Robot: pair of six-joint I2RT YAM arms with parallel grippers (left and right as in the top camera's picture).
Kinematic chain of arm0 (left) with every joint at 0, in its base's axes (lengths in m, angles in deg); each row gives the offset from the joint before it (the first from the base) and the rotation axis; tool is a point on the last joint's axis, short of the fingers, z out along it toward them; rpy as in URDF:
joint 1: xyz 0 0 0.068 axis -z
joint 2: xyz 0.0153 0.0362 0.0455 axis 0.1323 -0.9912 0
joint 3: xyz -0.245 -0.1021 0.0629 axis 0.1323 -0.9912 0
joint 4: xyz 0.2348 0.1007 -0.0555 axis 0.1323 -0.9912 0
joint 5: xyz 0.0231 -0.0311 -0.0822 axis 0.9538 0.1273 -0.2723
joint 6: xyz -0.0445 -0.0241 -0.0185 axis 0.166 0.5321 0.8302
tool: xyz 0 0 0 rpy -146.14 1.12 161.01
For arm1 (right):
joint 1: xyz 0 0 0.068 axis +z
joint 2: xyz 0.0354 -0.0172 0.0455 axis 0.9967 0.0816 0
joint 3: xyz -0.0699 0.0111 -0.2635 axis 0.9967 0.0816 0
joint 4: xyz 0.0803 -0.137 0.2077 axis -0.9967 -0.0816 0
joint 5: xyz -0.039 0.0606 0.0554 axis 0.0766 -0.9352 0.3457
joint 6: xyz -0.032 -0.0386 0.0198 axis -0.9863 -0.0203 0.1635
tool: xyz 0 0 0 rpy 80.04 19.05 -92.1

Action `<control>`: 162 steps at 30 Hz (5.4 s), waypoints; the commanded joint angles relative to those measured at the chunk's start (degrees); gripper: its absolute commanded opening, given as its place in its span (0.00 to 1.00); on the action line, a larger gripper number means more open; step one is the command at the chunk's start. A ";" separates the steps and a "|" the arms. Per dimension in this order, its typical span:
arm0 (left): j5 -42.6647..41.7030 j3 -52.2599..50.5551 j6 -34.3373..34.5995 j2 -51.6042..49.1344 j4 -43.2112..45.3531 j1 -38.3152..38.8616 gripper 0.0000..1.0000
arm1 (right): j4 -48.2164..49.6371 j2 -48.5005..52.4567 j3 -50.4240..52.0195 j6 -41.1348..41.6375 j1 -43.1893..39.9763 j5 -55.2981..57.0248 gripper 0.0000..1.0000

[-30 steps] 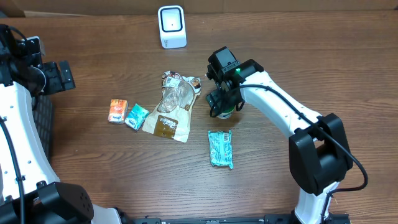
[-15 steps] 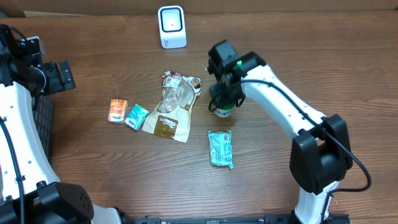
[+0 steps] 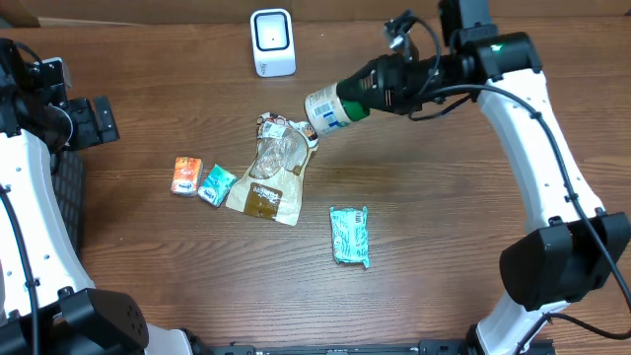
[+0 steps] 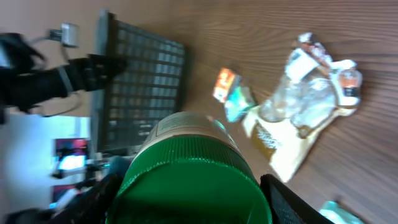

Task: Scan the item barcode
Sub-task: 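Lift the jar and hold it up to the scanner, then carry the jar to the right side and set it down, releasing, then reach the right gripper to the light-green pack and grasp it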

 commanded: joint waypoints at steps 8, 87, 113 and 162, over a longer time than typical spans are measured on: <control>0.22 -0.26 -0.68 -0.24 0.17 -0.31 1.00 | 1.18 -1.66 -1.33 0.37 -0.48 -5.40 0.35; 0.22 -0.26 -0.68 -0.24 0.17 -0.31 0.99 | 33.64 -4.74 -2.27 -14.78 16.81 53.62 0.39; 0.22 -0.26 -0.68 -0.24 0.17 -0.31 1.00 | 21.94 -5.22 30.21 -11.76 -9.99 56.96 0.39; 0.22 -0.26 -0.68 -0.24 0.17 -0.31 1.00 | -8.33 -10.45 11.13 -3.04 -2.03 28.92 0.94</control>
